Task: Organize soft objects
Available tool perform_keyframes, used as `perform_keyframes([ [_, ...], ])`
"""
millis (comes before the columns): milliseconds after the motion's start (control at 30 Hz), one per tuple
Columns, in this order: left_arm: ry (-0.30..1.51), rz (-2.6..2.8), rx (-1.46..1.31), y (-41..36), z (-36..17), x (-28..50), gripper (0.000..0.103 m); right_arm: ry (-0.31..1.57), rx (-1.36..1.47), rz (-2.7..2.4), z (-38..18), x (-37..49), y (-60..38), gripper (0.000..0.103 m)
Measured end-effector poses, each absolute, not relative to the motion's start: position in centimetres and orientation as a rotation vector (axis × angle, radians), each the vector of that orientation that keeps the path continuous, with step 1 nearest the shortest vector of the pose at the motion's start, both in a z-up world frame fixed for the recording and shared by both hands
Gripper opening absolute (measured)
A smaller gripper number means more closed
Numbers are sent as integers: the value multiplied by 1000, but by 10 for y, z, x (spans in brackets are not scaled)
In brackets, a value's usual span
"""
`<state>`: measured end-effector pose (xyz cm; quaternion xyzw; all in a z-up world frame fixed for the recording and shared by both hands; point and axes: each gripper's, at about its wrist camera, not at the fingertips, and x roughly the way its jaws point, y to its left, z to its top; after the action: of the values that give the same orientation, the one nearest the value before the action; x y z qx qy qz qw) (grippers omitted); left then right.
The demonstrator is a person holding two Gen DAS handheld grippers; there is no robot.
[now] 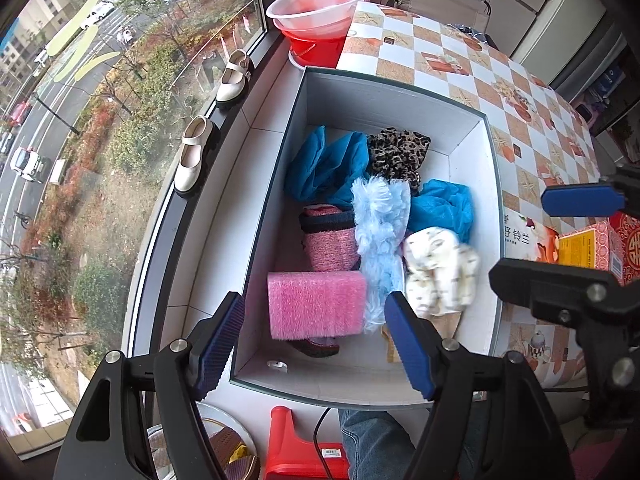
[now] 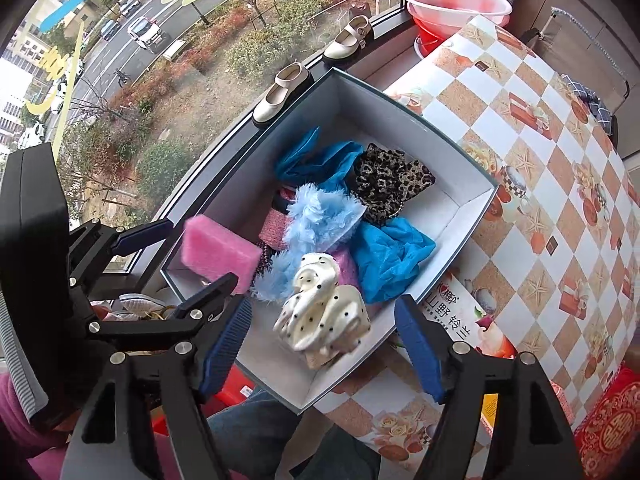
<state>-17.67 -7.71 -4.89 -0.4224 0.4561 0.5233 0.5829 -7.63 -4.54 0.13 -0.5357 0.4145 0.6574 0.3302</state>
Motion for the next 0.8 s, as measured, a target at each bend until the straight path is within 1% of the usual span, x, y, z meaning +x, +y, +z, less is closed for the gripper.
perform_keyframes([
  [67, 1068, 1216, -1012, -76, -51, -178, 77, 1081, -1407, 1698, 0, -75, -44, 76],
  [100, 1065, 1211, -1025, -76, -52, -179, 77, 1085, -1412, 1684, -1, -74, -44, 89],
  [133, 1056, 1204, -1037, -75, -53, -180, 77, 1084, -1411, 1669, -1, -72, -43, 97],
  [167, 1051, 1201, -1045, -75, -53, -180, 77, 1087, -1402, 1666, -1, -70, -43, 103],
  [800, 1096, 1216, -1051, -72, -55, -174, 77, 1104, -1390, 1630, 1, -59, -41, 103],
])
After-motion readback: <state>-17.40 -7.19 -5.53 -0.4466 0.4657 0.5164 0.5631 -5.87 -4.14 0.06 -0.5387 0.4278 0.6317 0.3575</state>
